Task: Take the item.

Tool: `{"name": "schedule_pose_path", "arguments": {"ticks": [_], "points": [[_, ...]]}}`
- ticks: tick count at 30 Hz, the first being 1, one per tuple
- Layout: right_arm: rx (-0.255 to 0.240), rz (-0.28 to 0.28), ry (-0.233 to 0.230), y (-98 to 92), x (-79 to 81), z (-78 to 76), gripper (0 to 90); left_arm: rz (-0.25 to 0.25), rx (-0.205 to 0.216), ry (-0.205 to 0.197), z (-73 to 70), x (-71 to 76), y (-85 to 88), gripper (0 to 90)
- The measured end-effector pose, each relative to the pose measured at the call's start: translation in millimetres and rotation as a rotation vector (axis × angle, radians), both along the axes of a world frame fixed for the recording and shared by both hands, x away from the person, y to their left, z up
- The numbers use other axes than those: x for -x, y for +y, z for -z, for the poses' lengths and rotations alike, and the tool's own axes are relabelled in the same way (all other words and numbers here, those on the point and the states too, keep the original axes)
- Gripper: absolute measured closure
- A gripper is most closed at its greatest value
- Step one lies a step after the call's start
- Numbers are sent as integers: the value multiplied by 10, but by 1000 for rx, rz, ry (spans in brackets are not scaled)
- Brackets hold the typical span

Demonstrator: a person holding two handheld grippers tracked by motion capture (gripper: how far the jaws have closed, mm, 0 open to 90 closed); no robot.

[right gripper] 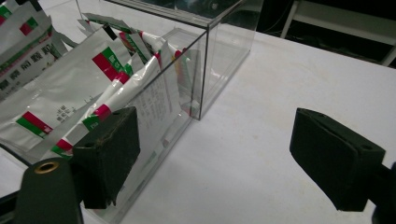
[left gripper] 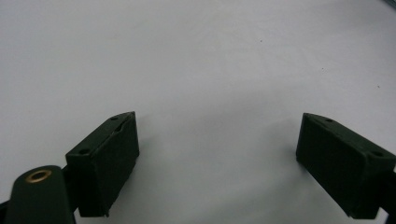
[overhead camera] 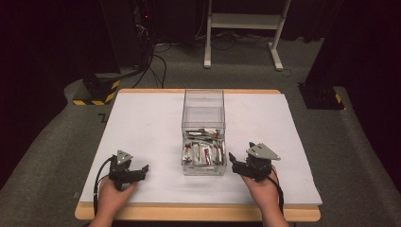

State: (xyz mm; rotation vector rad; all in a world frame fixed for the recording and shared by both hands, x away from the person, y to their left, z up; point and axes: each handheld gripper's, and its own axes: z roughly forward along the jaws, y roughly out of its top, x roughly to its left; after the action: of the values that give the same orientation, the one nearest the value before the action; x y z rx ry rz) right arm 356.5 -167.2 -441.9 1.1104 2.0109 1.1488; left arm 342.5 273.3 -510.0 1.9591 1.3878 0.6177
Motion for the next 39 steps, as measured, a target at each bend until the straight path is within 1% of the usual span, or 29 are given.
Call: {"name": "schedule_pose_path", "arguments": {"ticks": [2, 9, 18, 29, 32, 39], "points": [[-3, -2, 0, 13, 6, -17, 163, 1, 0, 1, -1, 0, 0, 133], [-8, -22, -22, 64, 29, -90, 166, 0, 0, 0, 0, 0, 0, 133], [-14, -43, -28, 141, 55, -127, 171, -1, 1, 0, 0, 0, -1, 133], [-27, -65, -21, 264, 80, -133, 183, 2, -2, 2, -2, 0, 2, 133], [-30, -75, -10, 320, 81, -139, 187, 2, -3, 2, -2, 0, 2, 133], [-39, -95, -18, 407, 96, -176, 197, 3, -4, 3, -2, 1, 3, 133]]}}
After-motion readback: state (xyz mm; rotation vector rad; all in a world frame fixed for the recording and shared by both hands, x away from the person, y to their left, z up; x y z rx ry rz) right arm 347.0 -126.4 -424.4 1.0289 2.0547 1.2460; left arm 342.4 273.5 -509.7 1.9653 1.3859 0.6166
